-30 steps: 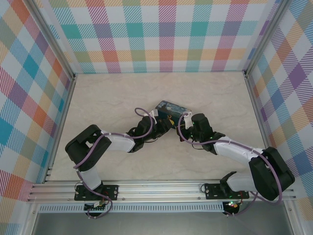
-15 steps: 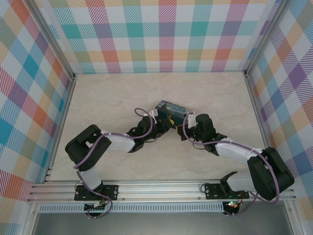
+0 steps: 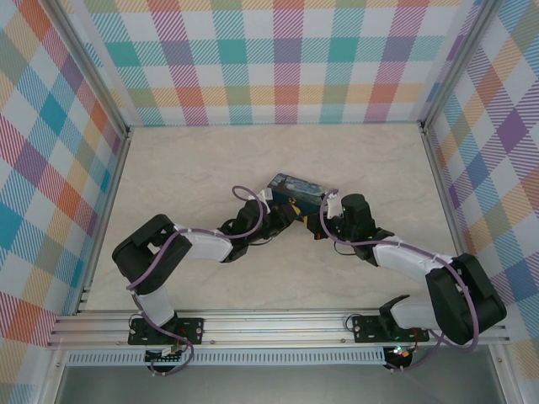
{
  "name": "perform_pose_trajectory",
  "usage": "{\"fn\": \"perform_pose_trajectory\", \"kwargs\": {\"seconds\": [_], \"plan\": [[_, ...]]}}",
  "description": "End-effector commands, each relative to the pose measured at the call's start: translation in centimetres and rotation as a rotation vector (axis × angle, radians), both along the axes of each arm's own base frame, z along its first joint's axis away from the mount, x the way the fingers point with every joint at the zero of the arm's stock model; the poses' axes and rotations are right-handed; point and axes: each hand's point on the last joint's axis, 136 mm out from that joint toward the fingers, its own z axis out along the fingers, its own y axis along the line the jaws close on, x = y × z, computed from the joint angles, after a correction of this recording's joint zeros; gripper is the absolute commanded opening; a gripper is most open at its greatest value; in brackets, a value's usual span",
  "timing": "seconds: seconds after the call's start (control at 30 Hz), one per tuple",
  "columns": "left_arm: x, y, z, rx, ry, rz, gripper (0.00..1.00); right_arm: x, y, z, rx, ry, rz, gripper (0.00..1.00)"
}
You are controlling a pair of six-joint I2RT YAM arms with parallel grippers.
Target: Unlock a padlock with a key
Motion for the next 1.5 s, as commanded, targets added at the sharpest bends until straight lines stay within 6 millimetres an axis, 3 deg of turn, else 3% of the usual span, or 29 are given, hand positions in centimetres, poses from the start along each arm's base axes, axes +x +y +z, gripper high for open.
{"fn": "perform_pose_trajectory", "kwargs": {"seconds": [0.0, 0.17, 0.53, 0.8, 1.17, 1.27, 1.47], "plan": [[-1.5, -2.0, 2.3, -0.078, -0.015, -0.070, 0.12, 0.8, 1.0, 2.3, 0.067, -0.089, 0.027, 0.04], [-1.4, -2.3, 3.0, -0.105, -0.005, -0.067, 0.11, 0.8, 0.7, 1.5, 0.062, -0.102, 0.014, 0.04], [-1.5, -2.7, 3.5, -0.145, 0.027, -0.072, 0.11, 1.5, 1.3, 2.7, 0.110, -0.197, 0.024, 0.04], [-1.4, -3.0, 3.9, -0.167, 0.030, -0.076, 0.10, 1.4, 1.4, 1.2, 0.085, -0.185, 0.025, 0.05], [-1.6, -2.9, 2.5, -0.128, 0.041, -0.082, 0.10, 2.2, 2.6, 3.3, 0.158, -0.165, 0.042, 0.04], [-1.5, -2.9, 2.0, -0.118, 0.043, -0.081, 0.10, 2.2, 2.4, 2.4, 0.149, -0.101, 0.017, 0.04], [-1.4, -2.6, 0.5, -0.099, 0.063, -0.063, 0.11, 0.0, 1.9, -1.1, 0.106, 0.096, -0.034, 0.03]]}}
